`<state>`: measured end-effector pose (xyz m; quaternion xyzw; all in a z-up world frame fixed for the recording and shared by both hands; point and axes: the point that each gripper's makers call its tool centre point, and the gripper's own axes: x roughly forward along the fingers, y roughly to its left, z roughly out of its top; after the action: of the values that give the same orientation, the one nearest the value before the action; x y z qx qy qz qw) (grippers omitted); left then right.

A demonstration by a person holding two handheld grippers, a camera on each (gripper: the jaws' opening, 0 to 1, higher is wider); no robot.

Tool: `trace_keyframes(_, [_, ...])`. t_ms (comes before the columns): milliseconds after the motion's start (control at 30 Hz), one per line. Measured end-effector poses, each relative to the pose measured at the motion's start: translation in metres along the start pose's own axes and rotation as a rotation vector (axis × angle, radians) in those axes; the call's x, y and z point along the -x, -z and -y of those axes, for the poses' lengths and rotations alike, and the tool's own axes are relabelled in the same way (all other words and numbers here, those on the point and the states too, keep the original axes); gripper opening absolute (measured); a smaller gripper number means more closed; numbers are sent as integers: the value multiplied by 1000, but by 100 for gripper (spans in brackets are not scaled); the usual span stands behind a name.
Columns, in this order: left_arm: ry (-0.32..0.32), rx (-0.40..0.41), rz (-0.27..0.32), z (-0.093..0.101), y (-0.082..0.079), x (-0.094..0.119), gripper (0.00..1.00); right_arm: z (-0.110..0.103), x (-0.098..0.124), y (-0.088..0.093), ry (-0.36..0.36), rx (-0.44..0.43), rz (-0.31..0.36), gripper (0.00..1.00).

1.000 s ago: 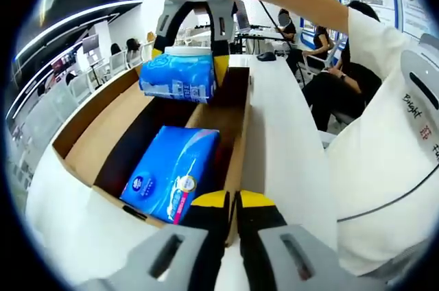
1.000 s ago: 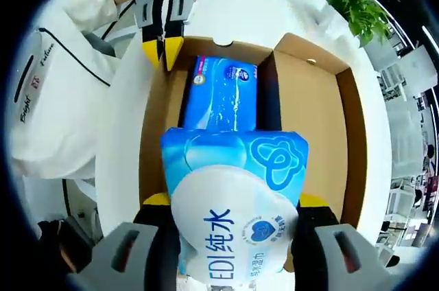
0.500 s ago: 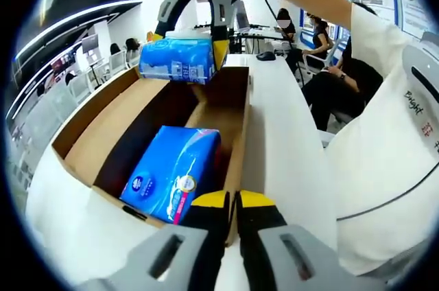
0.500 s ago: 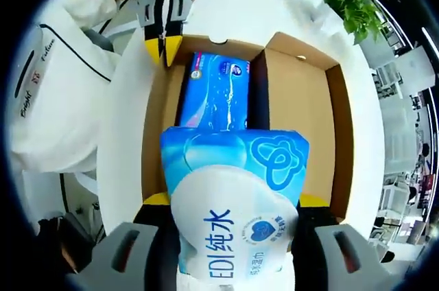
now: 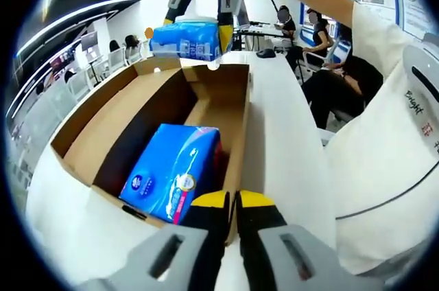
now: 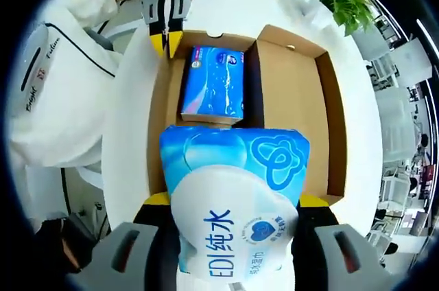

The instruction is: Operate the shoe box by opening the lid, removing the specified soft item, and placing it in the target area until the item is outside and the box remains undamaged.

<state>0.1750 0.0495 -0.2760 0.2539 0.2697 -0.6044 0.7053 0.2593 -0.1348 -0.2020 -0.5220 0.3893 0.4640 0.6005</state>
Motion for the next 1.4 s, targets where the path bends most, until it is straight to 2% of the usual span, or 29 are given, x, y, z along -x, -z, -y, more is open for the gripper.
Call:
trace_keyframes(167, [-2, 2, -5, 0, 0, 0, 4, -6, 7, 9, 0, -12, -9, 65])
trace_keyframes(567, [6, -1, -17, 0, 0, -1, 4, -5, 20, 36, 17, -30, -28, 65])
trace_keyframes(833, [-4, -6, -23, 0, 1, -1, 4, 7, 30, 61, 49, -68, -44, 65])
trace_keyframes(1033, [0, -3, -24, 0, 1, 0, 4, 10, 31, 73, 57, -70, -64, 65])
trace_keyframes(1200, [-3, 1, -22, -1, 1, 0, 4, 12, 31, 80, 37, -98, -41, 65])
trace_keyframes(1233, [-3, 1, -24, -1, 1, 0, 4, 15, 31, 81, 54, -85, -46, 65])
trace_keyframes(1400, [2, 4, -24, -1, 1, 0, 4, 18, 26, 94, 53, -98, -72, 65])
